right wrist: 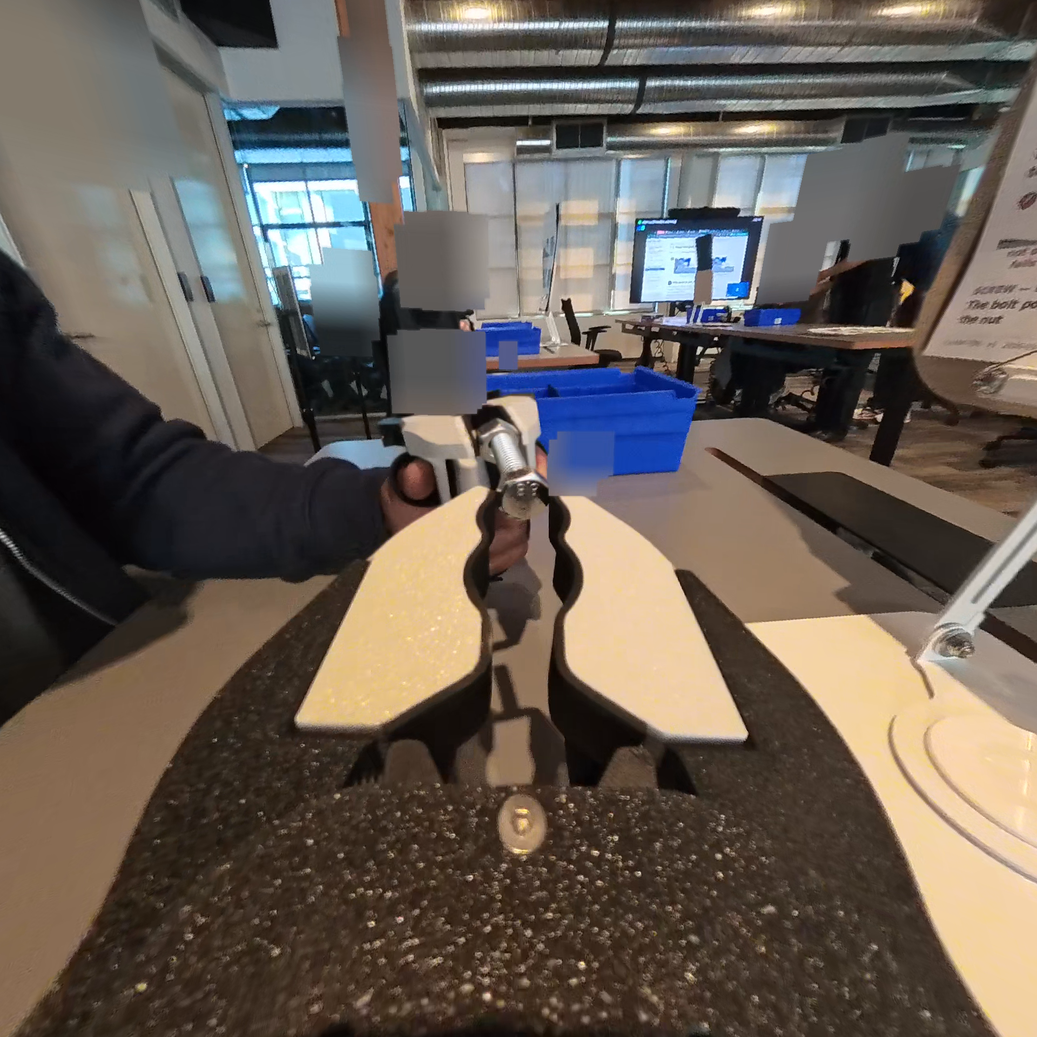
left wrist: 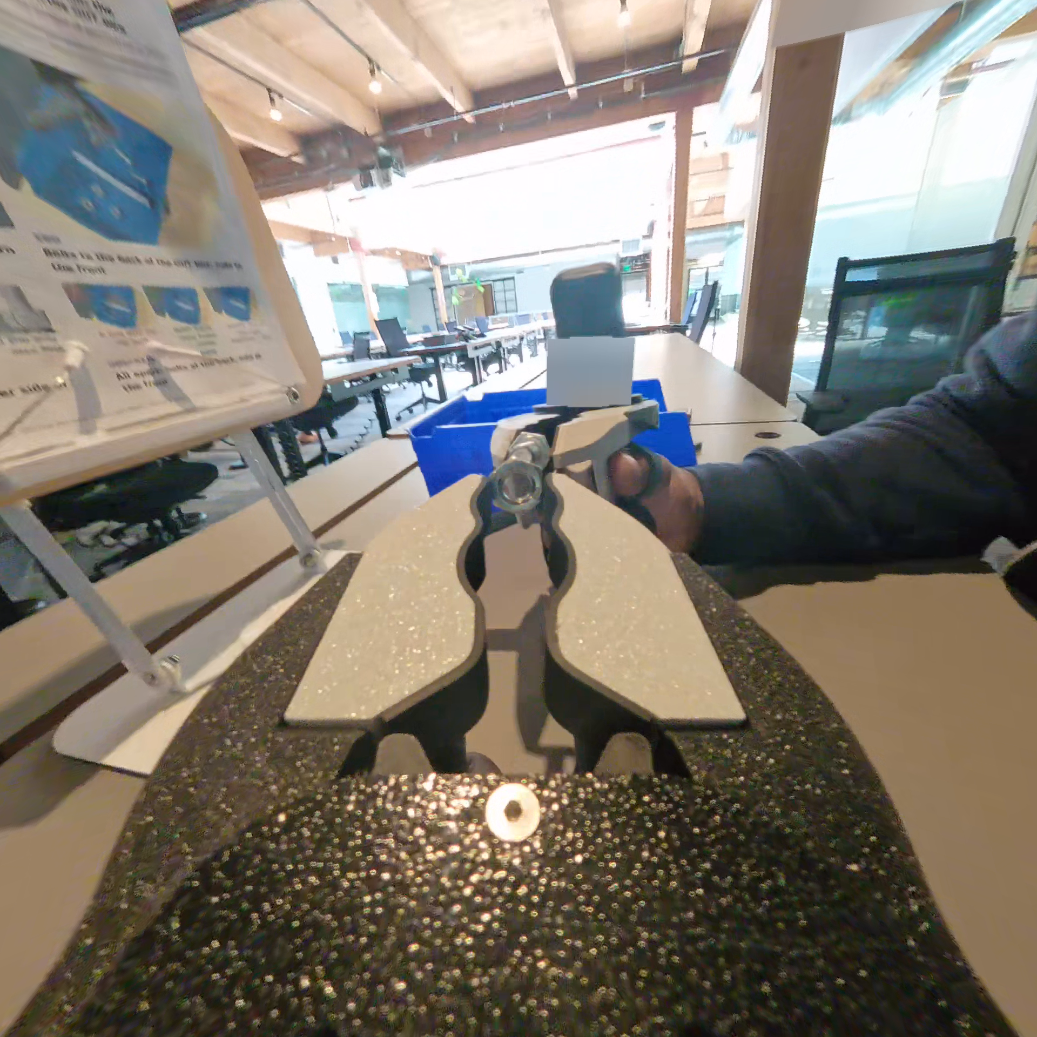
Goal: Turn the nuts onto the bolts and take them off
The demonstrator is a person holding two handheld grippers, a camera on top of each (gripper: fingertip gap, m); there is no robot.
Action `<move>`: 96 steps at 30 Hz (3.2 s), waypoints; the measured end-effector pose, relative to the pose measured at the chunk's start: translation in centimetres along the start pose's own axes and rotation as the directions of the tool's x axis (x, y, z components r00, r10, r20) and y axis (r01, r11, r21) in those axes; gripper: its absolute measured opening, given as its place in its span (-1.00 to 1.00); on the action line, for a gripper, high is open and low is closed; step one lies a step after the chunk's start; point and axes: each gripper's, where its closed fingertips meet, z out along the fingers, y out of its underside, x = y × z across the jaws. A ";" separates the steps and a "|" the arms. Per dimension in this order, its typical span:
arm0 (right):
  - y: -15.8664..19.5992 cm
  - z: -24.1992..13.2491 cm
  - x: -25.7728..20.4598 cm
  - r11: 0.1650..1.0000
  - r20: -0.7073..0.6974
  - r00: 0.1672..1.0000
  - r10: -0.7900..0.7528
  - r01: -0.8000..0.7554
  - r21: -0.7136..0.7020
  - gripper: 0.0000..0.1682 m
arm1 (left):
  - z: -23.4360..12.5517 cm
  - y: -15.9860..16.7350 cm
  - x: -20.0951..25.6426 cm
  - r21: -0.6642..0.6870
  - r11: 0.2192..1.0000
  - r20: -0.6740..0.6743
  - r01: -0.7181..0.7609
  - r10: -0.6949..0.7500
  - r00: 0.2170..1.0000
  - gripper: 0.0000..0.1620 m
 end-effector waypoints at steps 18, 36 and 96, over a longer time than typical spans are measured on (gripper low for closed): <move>1.3 0.5 -1.2 0.998 0.008 1.000 -0.001 0.002 -0.058 -0.80 | 0.0 0.8 1.1 -0.065 0.997 -0.034 -0.047 0.045 0.998 -0.79; 2.6 1.1 -1.1 0.950 0.074 0.949 0.308 -0.303 -0.069 -0.80 | -0.3 1.2 0.8 -0.177 0.962 0.002 -0.209 0.213 0.977 -0.79; 5.4 1.3 -2.4 0.874 0.106 0.897 0.429 -0.383 -0.299 -0.80 | -1.6 3.6 2.3 -0.350 0.905 -0.166 -0.240 0.192 0.967 -0.79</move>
